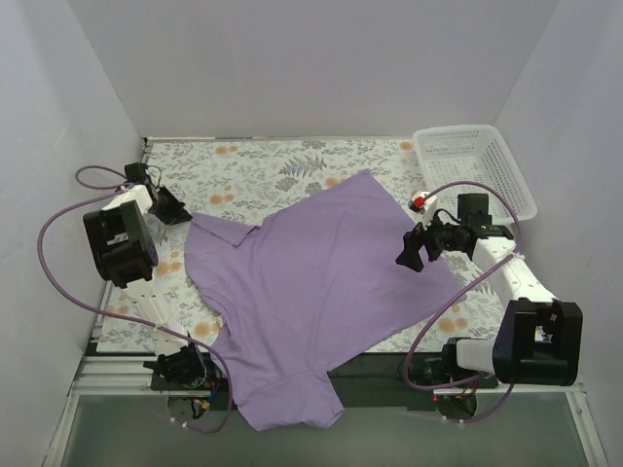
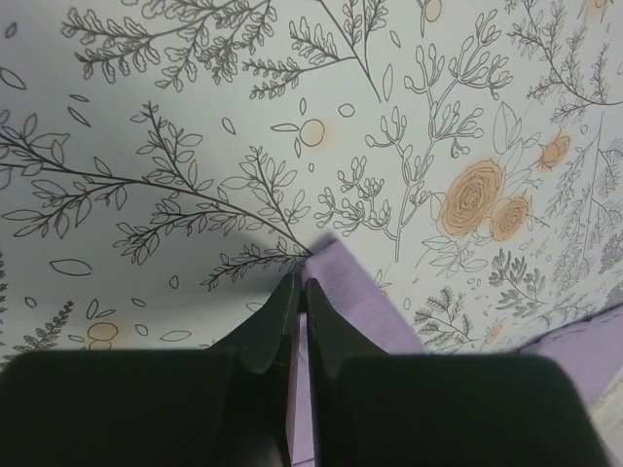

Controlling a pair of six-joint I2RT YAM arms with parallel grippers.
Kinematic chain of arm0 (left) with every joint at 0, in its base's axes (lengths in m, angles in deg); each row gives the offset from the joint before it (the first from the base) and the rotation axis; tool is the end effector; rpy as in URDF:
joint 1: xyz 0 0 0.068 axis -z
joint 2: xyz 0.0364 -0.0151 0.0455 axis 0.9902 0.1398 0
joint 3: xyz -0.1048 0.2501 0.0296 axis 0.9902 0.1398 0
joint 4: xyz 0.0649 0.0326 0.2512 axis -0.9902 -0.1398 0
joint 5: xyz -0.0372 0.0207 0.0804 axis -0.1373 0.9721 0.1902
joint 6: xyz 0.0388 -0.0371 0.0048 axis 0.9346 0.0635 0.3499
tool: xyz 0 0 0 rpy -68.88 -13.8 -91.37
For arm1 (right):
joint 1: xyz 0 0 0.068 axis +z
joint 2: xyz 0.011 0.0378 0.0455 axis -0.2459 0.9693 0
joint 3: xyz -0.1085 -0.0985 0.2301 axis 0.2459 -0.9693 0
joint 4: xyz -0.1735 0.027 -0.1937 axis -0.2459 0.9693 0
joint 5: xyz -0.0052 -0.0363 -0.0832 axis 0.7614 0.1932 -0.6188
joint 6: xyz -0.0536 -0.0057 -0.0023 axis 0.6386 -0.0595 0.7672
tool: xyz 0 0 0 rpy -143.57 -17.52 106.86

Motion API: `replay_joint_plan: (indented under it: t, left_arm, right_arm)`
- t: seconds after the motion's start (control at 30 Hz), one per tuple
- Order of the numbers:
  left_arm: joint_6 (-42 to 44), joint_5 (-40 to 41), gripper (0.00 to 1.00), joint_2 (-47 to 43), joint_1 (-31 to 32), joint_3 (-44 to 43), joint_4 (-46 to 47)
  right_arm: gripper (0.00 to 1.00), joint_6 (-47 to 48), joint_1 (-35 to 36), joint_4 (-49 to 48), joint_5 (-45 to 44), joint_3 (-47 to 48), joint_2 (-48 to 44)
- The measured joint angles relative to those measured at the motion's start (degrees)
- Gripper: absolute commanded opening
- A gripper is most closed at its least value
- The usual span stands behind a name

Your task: Fold and stack the t-shirts

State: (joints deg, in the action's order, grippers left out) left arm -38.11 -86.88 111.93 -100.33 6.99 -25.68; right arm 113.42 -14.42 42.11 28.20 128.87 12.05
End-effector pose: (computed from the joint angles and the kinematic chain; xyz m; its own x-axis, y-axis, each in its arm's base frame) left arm 0.4032 0.1224 0.1464 -0.2081 -0.9754 0.0731 -0.8578 0.1461 -0.4928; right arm 0.2474 0.0225 0.2275 -0.4223 -0.4467 -0.7887 -0.7849 0.6155 0.0717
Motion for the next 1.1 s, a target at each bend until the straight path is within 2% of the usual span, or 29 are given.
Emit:
replay_joint_plan:
  t: [0.23,0.43,0.6,0.73,0.87,0.9,0.93,0.97,1.0,1.07,1.1]
  left_arm:
    - [-3.41,-5.46,0.00,-3.43,0.02,3.34,0.74]
    - [-9.55,-10.25,0.00,-20.81,0.07,15.58,3.96]
    - [-13.66,-13.31,0.00,-29.75,0.11,20.59,5.05]
    - [-16.37,-15.93,0.00,-29.81,0.11,20.92,5.51]
    - [-21.20,-19.45,0.00,-25.09,0.11,18.69,7.04]
    - [-22.82,-20.41,0.03,-23.45,0.11,17.81,7.98]
    - [-25.97,-21.70,0.11,-21.20,0.11,16.59,9.97]
    - [-29.75,-23.06,0.23,-18.88,0.11,15.69,13.75]
    - [-33.27,-24.37,0.26,-16.52,0.11,15.23,18.21]
    - [-39.01,-25.55,0.43,-12.85,0.11,15.50,27.98]
    - [-41.05,-25.44,0.43,-11.30,0.11,15.56,32.00]
  right_arm:
    - [0.97,0.02,0.00,0.00,-0.13,0.00,0.02]
    - [0.97,0.04,0.00,0.02,-0.13,0.00,0.00]
    - [0.97,0.09,0.00,0.02,0.04,-0.02,0.00]
    - [0.97,0.13,0.00,0.02,0.22,-0.02,0.00]
    - [0.97,0.22,0.00,0.02,0.31,-0.02,0.00]
    - [0.97,0.22,0.00,0.02,0.31,-0.02,0.00]
    - [0.97,0.22,0.00,0.02,0.33,-0.02,0.00]
    - [0.97,0.22,0.00,0.02,0.35,-0.02,0.00]
    - [0.97,0.24,0.00,0.04,0.35,-0.02,0.00]
    - [0.97,0.24,0.00,0.04,0.37,-0.02,0.00]
    - [0.97,0.26,0.00,0.04,0.37,-0.02,0.00]
